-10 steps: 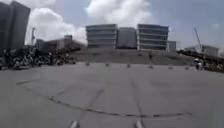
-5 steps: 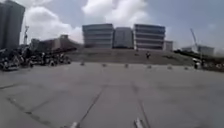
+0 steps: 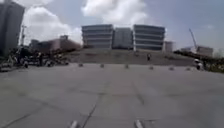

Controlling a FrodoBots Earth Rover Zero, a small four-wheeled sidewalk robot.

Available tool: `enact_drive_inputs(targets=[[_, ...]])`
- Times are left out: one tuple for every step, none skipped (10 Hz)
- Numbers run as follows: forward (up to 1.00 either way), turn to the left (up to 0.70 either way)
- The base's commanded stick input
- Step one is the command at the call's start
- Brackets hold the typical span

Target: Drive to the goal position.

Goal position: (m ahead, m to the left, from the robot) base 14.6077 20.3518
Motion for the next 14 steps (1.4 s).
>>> enact_drive_inputs(targets=[[0.85,-0.27],[0.85,-0.11],[0.85,0.0],[0.85,0.0],[0.85,0.0],[0.85,0.0],[0.85,0.0],[0.85,0.0],[0.85,0.0],[0.85,-0.27],[0.85,-0.27],[0.85,-0.27],[0.85,-0.27],[0.85,-0.27]])
